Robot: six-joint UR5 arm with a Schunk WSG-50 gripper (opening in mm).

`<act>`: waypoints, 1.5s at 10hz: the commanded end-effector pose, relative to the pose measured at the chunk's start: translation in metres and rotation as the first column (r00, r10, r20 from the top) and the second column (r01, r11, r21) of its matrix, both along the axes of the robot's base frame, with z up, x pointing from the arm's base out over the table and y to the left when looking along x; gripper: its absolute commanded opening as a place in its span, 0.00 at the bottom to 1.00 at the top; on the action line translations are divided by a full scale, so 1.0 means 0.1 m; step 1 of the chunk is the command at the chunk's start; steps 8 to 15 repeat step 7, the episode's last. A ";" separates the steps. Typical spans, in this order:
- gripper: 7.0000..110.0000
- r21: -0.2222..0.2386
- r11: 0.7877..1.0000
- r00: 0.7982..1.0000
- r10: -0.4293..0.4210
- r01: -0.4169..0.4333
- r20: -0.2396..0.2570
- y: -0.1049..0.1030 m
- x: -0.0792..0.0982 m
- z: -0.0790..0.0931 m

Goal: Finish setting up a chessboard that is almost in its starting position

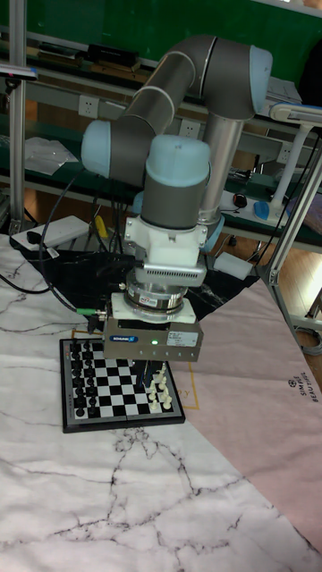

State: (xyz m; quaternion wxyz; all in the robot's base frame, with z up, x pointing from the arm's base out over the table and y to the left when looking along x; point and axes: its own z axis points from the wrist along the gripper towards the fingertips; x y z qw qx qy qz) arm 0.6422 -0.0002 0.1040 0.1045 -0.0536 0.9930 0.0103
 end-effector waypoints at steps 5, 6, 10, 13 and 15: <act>0.00 -0.026 0.998 0.991 -0.060 0.064 0.118 -0.08 0.13 0.17; 0.00 -0.019 0.998 0.993 -0.063 0.065 0.102 -0.05 0.16 0.14; 0.00 -0.023 0.998 0.994 -0.058 0.060 0.087 -0.06 0.20 0.10; 0.00 -0.023 0.998 0.994 -0.058 0.060 0.087 -0.06 0.20 0.10; 0.00 -0.023 0.998 0.994 -0.058 0.060 0.087 -0.06 0.20 0.10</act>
